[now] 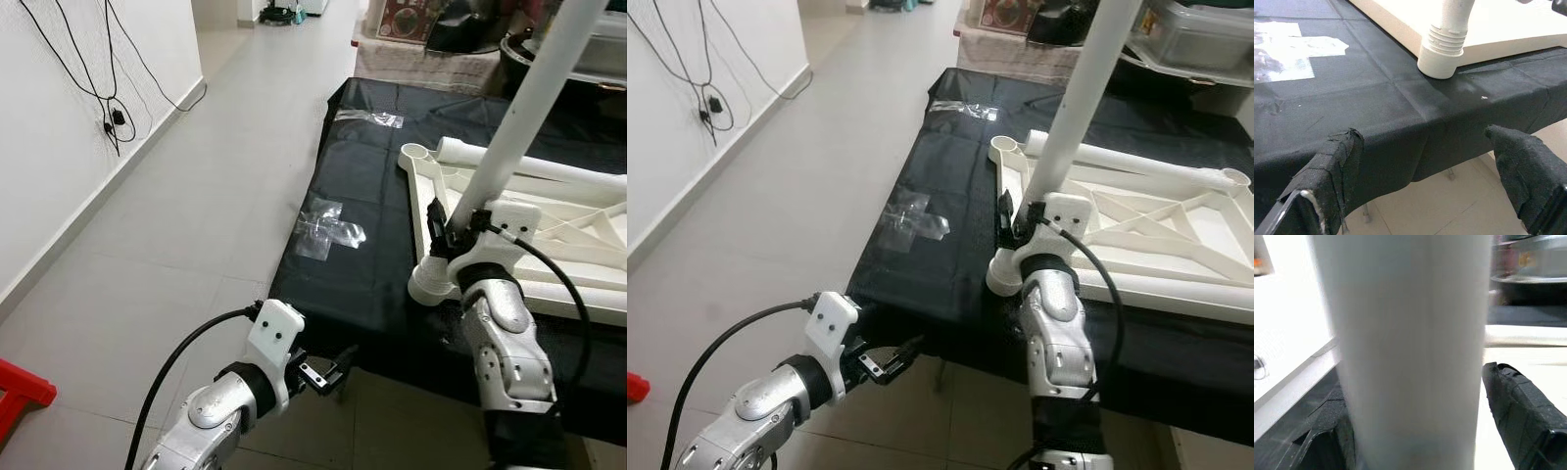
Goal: Building children table
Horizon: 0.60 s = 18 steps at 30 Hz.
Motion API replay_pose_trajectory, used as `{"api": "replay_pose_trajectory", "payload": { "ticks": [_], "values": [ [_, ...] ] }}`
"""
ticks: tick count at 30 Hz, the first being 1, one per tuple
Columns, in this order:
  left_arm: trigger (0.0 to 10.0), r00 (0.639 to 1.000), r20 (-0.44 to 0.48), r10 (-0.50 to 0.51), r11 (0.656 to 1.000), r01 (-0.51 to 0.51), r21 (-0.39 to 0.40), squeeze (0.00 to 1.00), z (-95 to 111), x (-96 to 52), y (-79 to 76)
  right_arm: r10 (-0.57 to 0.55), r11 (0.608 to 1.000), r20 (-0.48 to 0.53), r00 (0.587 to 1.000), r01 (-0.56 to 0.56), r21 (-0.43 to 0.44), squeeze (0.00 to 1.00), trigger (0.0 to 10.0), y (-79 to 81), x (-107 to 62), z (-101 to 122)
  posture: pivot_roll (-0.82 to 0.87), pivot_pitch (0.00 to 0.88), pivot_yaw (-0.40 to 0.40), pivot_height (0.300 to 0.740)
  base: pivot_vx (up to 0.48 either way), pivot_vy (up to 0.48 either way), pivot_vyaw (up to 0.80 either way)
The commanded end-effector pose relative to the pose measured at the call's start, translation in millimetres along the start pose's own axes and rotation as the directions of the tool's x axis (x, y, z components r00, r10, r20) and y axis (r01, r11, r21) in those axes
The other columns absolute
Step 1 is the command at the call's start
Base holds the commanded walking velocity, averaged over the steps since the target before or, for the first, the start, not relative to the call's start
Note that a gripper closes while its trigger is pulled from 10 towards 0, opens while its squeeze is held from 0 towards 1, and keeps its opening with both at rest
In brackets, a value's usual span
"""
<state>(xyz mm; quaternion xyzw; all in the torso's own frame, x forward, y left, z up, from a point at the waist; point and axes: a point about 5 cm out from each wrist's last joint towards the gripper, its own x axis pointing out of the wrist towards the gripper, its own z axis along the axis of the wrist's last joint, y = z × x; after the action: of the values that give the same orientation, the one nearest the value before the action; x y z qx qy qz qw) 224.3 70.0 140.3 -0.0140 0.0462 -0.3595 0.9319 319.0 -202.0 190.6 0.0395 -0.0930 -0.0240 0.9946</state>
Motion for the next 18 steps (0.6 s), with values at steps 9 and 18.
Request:
{"api": "replay_pose_trajectory", "payload": {
  "ticks": [9, 18],
  "values": [
    [10.0, 1.000, -0.004, -0.006, 1.000, 0.006, -0.007, 0.00, -1, -0.3, -0.9, 0.279, 0.960, -0.069, 0.958, -0.280, -0.009, 0.00, 10.0, -29.3, 25.6, 5, 0.17, 0.115, -0.080, 0.740, 0.000, 0.000, 0.00],
    [10.0, 1.000, -0.004, 0.001, 1.000, -0.001, -0.008, 0.00, -1, -1.7, -1.2, 0.413, 0.911, -0.087, 0.907, -0.412, 0.021, 0.00, 10.0, -33.9, 42.1, 15, 0.17, 0.128, -0.089, 0.740, 0.000, 0.000, 0.00]
  ]
}}
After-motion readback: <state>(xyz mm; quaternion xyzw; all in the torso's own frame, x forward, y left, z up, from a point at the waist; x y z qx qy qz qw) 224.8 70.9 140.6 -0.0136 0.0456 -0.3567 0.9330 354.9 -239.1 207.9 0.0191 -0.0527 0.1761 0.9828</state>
